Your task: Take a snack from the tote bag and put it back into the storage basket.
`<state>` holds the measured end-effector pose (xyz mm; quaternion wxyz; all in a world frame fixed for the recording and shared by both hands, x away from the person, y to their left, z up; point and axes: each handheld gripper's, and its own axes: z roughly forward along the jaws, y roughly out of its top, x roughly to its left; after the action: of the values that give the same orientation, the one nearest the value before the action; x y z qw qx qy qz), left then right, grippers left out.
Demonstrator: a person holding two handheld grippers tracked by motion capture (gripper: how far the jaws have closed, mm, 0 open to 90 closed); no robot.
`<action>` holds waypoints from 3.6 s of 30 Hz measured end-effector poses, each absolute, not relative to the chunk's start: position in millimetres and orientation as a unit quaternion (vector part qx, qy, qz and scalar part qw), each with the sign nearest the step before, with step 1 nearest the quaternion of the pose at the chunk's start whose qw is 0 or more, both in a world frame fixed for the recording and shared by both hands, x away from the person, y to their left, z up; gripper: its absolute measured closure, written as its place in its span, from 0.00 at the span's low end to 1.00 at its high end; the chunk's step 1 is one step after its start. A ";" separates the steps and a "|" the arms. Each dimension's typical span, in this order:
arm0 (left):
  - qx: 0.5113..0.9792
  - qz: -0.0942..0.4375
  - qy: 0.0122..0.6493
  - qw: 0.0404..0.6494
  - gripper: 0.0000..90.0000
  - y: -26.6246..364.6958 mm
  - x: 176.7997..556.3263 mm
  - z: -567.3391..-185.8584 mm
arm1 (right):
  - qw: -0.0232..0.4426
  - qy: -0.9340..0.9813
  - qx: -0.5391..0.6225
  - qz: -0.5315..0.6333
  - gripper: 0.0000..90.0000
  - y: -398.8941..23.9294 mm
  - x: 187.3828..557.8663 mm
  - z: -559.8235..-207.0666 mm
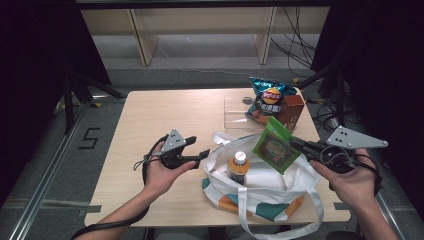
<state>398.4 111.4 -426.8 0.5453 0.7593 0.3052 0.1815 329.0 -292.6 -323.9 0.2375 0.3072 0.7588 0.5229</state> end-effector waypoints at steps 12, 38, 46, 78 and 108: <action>0.761 0.184 0.305 0.543 0.35 111.8 398.3 -426.2 | 0.249 0.754 0.297 0.531 1.00 -292.8 339.7 -313.4; 0.757 0.183 0.309 0.545 0.35 111.9 397.9 -425.8 | 0.266 0.742 0.300 0.537 1.00 -295.5 356.2 -297.0; 0.757 0.183 0.310 0.545 0.35 111.8 398.0 -425.8 | 0.270 0.738 0.303 0.539 1.00 -296.0 362.2 -289.5; 0.757 0.183 0.309 0.545 0.35 112.0 398.5 -426.1 | 0.288 0.726 0.308 0.542 1.00 -291.9 386.5 -274.5; 0.758 0.182 0.308 0.545 0.35 112.1 398.7 -426.1 | 0.299 0.727 0.308 0.536 1.00 -286.3 417.1 -283.4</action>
<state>398.7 112.1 -426.1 0.5449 0.7582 0.3082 0.1824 417.1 -286.3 -283.4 0.2989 0.3079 0.7271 0.5358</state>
